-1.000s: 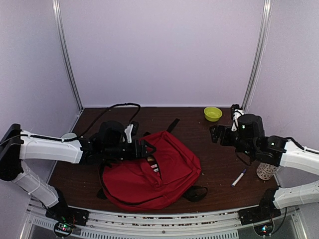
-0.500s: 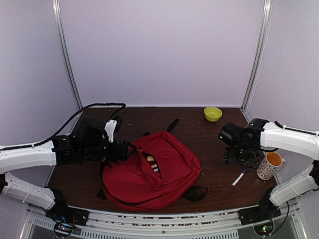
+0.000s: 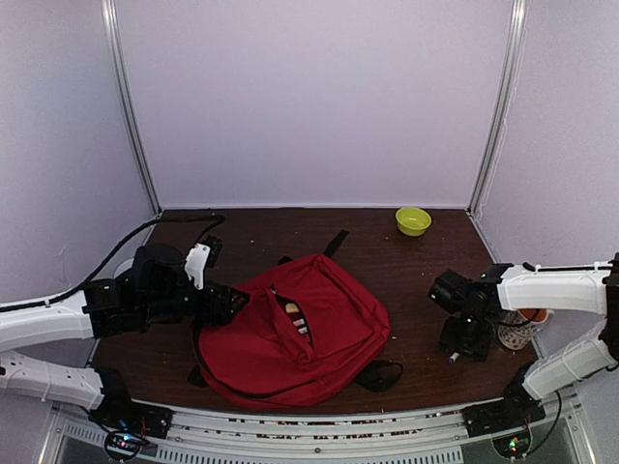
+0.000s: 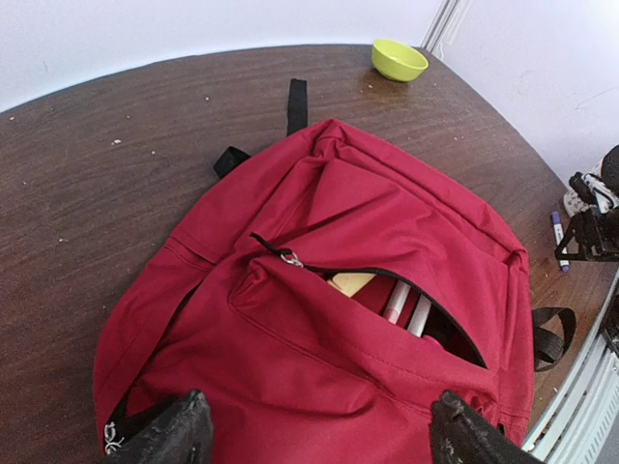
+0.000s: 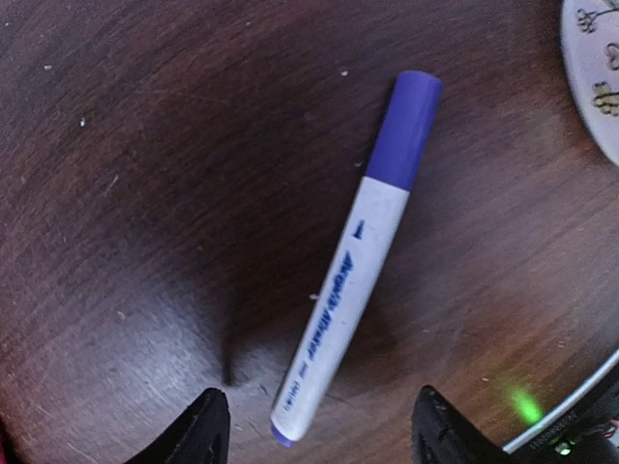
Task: Pack the student bag
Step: Pick up the pen from the center of the board.
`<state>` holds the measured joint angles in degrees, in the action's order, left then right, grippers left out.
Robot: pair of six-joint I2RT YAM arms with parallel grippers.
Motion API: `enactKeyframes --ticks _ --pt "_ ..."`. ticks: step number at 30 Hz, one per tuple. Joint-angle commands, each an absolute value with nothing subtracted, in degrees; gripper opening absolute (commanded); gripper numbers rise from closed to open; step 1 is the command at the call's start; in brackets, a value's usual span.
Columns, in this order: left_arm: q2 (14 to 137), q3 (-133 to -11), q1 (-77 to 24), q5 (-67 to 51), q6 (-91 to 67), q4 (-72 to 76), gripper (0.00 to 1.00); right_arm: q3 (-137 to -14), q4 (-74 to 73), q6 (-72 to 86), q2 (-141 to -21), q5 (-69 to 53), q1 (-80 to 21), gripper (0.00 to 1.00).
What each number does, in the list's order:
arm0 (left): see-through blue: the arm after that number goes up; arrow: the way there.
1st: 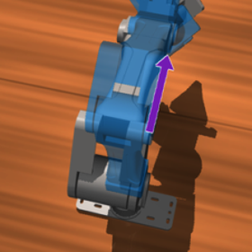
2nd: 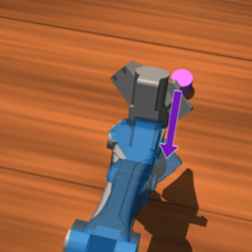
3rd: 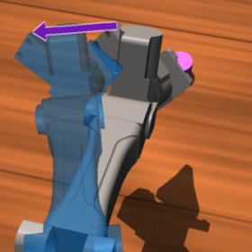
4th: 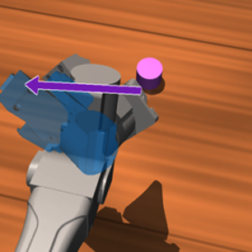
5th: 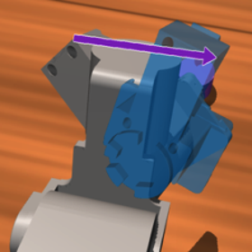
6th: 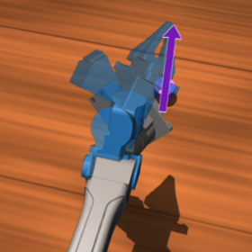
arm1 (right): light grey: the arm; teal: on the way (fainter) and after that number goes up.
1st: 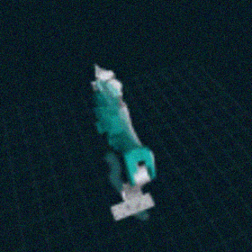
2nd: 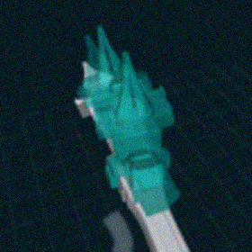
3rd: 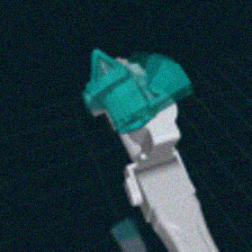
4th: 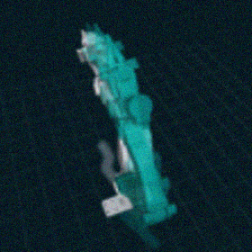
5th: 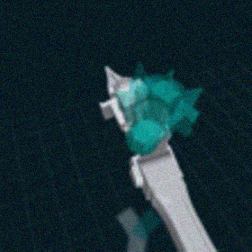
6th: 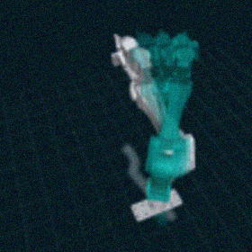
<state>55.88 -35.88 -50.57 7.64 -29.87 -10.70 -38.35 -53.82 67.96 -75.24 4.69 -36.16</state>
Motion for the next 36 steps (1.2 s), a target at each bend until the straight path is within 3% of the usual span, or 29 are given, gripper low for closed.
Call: enactKeyframes --ticks 1,6,12,28,36 --pt "53.0 -34.0 -50.1 7.3 -30.2 -8.1 0.79 -36.2 -47.5 68.8 -77.2 3.2 -35.8 0.6" --pt "50.8 -32.9 -50.1 7.3 -31.4 -8.0 0.79 -33.8 -43.6 68.4 -79.3 2.8 -35.8 0.38" --pt "49.0 -31.6 -50.1 8.8 -31.0 -8.1 0.78 -33.4 -43.1 67.0 -80.3 2.8 -35.9 0.01" --pt "48.5 -33.6 -50.1 6.7 -30.2 -11.6 0.78 -49.6 -46.6 52.6 -76.5 12.3 -48.5 0.0" --pt "52.0 -37.1 -49.4 -8.2 -28.5 -7.8 0.78 -58.9 -43.6 38.3 -77.2 14.7 -60.4 0.0"
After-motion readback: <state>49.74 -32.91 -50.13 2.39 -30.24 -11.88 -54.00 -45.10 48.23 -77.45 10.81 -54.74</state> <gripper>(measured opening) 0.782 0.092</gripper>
